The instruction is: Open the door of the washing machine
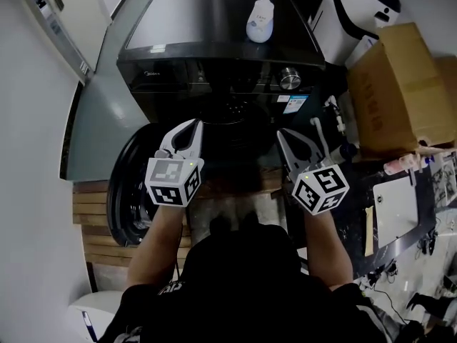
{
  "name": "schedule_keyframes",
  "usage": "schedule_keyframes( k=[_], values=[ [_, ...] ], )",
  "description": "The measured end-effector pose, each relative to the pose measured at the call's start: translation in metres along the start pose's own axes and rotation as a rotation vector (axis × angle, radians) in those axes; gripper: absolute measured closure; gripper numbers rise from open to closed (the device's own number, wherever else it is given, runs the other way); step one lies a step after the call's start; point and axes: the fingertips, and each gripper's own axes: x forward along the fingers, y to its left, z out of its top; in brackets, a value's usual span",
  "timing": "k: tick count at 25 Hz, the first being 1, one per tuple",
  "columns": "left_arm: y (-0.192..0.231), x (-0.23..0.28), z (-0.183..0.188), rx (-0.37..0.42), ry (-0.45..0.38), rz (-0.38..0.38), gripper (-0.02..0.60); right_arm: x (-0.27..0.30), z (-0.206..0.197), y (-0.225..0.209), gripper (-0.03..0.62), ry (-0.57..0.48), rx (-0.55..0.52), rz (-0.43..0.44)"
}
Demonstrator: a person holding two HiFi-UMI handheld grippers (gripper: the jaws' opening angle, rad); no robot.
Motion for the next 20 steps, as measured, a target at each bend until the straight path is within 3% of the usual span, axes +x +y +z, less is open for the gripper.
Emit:
schedule_keyframes(
  k=[6,14,20],
  values=[
    [0.007,-0.005,0.01,0.039,-0.012,0.046,0.574,0.001,0.014,-0.007,0.602,-0.019,-0.033,-0.003],
    [0.004,0.001,0.015,0.01,0.008,0.064,0.574,-0.001,0.021,-0.034,0.602,-0.01,-0.039,-0.002],
    [-0.001,0.01,-0.006,-0.033,0.058,0.071,0.572,-0.006,-0.004,-0.043,0.602,0.036,-0.036,0.021]
  ],
)
